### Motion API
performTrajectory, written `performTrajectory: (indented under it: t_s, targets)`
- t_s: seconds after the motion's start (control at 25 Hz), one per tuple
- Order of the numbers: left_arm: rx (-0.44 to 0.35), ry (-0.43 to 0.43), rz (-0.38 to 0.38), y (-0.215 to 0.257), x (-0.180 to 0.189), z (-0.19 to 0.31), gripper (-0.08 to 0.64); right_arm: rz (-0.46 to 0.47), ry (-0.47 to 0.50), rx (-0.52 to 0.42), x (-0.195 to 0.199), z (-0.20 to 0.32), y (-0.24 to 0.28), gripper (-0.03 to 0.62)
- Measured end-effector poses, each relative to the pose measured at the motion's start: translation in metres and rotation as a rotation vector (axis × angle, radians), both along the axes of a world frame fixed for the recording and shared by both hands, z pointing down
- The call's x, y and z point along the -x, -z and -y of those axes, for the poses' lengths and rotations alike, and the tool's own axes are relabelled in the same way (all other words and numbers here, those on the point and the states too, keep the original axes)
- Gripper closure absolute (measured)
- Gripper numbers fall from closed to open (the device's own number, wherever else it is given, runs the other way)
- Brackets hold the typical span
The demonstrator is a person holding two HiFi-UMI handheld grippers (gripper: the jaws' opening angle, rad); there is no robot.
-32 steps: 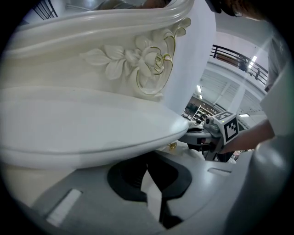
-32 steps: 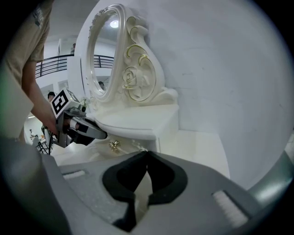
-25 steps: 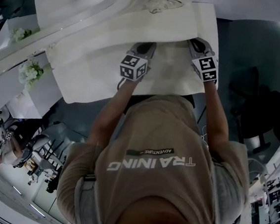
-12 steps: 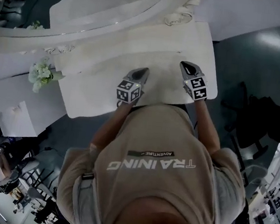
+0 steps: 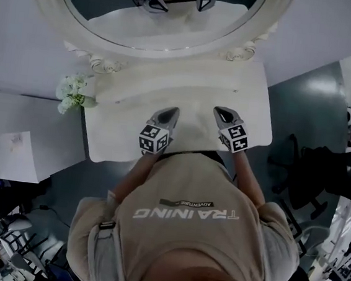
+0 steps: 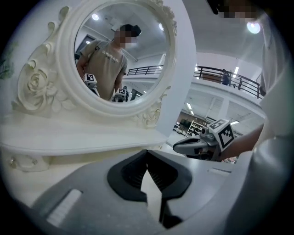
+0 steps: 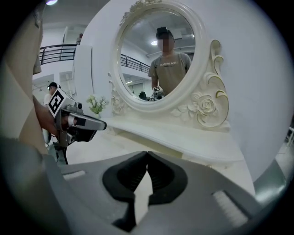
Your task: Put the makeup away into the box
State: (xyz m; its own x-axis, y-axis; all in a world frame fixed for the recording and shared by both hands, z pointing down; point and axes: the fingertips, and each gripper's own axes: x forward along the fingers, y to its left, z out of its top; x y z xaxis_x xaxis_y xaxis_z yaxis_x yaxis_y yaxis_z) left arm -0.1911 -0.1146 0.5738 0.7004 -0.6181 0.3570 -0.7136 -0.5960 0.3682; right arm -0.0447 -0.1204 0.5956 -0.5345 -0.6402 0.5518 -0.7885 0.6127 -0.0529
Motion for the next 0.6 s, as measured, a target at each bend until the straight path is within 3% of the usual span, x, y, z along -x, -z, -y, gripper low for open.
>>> performTrajectory:
  t_s: [0.12, 0.4, 0.6]
  targets:
    - [-0.035, 0.025, -0.008, 0.019, 0.026, 0.005, 0.554, 0.041, -0.008, -0.026, 0.022, 0.000, 0.019, 0.588]
    - [-0.032, 0.099, -0.055, 0.040, 0.068, 0.017, 0.554, 0.062, 0.002, -0.112, 0.036, 0.003, 0.066, 0.588]
    - [-0.177, 0.154, -0.058, 0.108, 0.070, 0.025, 0.554, 0.220, -0.025, -0.164, 0.010, 0.000, 0.131, 0.588]
